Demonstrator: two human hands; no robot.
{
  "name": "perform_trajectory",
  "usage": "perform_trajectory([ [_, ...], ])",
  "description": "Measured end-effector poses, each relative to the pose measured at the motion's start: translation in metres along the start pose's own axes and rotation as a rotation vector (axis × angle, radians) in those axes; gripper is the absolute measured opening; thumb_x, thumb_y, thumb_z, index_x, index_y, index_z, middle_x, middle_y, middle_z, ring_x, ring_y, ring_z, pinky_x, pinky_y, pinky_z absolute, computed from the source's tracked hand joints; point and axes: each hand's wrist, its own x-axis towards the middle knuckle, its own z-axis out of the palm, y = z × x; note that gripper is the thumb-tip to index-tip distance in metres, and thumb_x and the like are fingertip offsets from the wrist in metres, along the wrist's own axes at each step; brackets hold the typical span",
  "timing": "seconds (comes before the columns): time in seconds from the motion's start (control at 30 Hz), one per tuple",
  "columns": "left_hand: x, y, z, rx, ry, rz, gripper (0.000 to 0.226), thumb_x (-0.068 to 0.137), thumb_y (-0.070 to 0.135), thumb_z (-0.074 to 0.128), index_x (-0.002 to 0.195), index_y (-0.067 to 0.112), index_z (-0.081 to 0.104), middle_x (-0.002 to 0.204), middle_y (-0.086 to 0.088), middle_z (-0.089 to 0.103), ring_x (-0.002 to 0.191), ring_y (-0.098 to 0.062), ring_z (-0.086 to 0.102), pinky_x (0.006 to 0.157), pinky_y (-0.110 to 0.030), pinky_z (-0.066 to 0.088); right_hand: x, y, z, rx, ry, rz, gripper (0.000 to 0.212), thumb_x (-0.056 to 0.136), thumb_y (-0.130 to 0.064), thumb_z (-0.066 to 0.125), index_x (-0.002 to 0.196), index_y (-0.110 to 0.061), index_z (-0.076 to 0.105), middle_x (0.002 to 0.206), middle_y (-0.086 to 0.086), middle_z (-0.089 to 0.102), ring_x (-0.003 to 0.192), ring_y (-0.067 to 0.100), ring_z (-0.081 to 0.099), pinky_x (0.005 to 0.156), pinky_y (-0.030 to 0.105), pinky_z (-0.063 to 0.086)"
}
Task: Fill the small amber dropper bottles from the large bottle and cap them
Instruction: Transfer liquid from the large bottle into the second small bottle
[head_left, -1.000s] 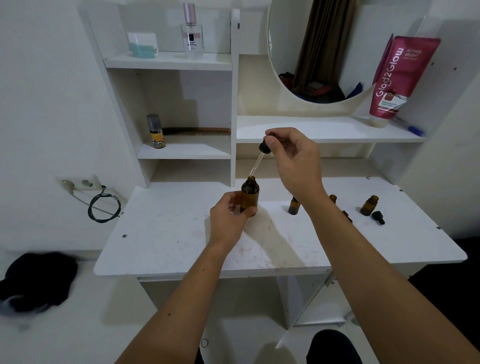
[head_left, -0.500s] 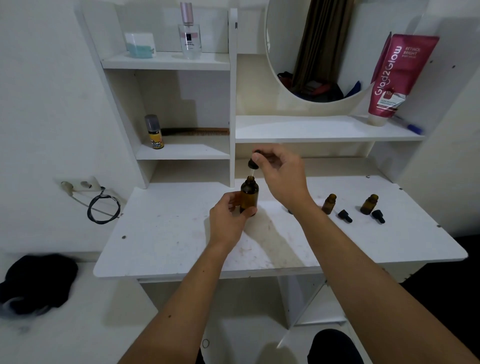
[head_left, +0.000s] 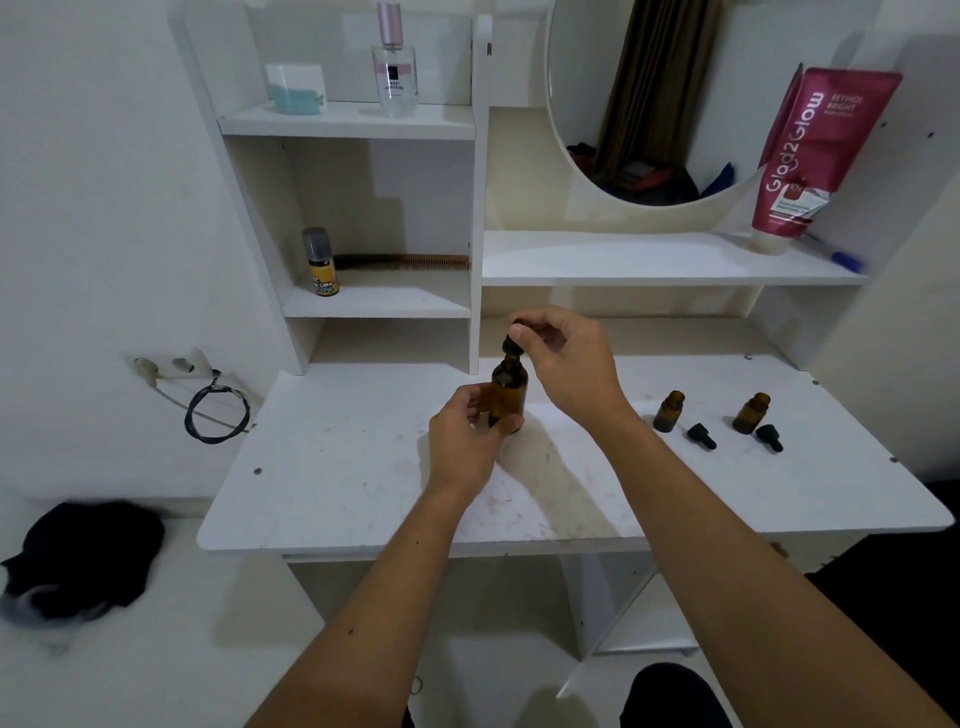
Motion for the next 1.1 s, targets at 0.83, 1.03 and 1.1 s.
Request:
perform_trajectory([
  [0.83,-0.042,0.014,0.02,-0.01,0.177,-0.049,0.054,0.08,0.036,0.088,0.12,0.026,0.053,0.113,0.007,0.064,0.093,-0.011,0.063,0.08,-0.014,0.05,-0.009,-0.037,-0.061,0.216,0.206,-0.186,0.017,0.101,-0.015,0.071,0.116,-0.012,0.077,0.105,-0.001,0.079,0.101,0.012,0.075,0.098,0.027,0.059],
  [1.03,-0.061,0.031,0.072,-0.062,-0.028,-0.023,0.043,0.083,0.031,0.086,0.117,0.024,0.06,0.104,0.013,0.066,0.093,-0.006,0.065,0.076,-0.011,0.052,-0.029,-0.008,-0.113,0.161,0.291,-0.168,0.016,0.101,-0.013,0.071,0.115,-0.011,0.076,0.104,-0.004,0.078,0.101,0.004,0.074,0.094,0.018,0.056],
  [1.1,-0.063,0.036,0.092,-0.078,-0.119,0.004,0.044,0.084,0.028,0.085,0.121,0.021,0.062,0.109,0.01,0.069,0.096,-0.006,0.066,0.083,-0.016,0.057,-0.036,0.007,-0.132,0.124,0.326,-0.139,0.015,0.101,-0.014,0.071,0.115,-0.011,0.077,0.103,-0.006,0.078,0.1,0.005,0.075,0.094,0.02,0.057],
])
